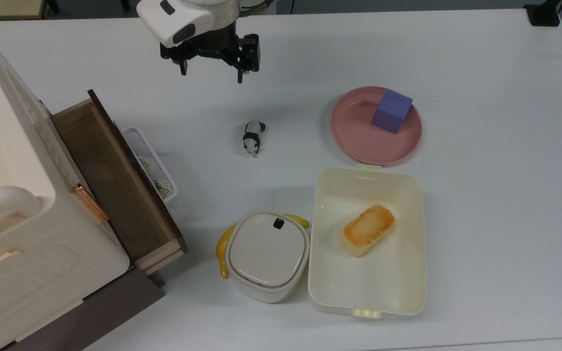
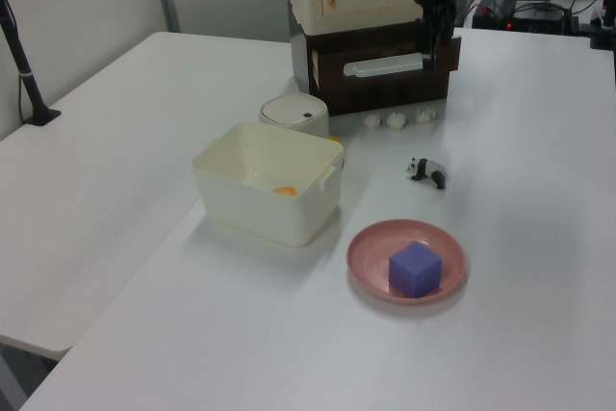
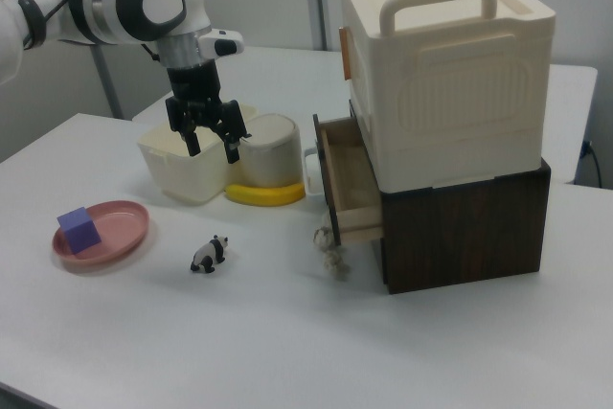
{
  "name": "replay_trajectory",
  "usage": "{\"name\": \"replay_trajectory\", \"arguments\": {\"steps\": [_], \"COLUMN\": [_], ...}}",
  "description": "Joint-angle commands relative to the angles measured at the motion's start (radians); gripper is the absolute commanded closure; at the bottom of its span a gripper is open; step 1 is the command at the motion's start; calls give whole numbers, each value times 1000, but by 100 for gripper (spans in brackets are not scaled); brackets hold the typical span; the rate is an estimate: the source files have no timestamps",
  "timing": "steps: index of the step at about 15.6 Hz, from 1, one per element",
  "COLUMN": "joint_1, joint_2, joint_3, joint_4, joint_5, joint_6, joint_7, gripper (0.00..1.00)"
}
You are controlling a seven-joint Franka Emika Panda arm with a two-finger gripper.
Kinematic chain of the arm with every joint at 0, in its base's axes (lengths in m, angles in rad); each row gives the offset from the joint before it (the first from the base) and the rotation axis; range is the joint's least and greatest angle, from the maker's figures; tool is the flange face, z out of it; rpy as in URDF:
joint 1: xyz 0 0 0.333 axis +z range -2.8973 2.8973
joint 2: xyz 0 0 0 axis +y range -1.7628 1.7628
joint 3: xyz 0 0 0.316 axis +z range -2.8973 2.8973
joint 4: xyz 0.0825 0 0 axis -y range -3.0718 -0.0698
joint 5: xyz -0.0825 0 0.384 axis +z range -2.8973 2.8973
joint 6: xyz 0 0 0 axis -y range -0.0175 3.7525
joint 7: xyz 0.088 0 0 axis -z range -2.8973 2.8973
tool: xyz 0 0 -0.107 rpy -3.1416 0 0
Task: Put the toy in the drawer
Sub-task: 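Lower the open gripper over the black-and-white panda toy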
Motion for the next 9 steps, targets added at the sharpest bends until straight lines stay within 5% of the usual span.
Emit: {"name": "replay_trajectory", "arguments": {"steps": [1,9], "joint_1": [-6,-5], "joint_2": [-13,-9], "joint_3": [1,1], "joint_4": [-17,-42], "joint_5": [18,56], "joint_6": [17,29], "joint_7": [11,8], "gripper": [0,0]}}
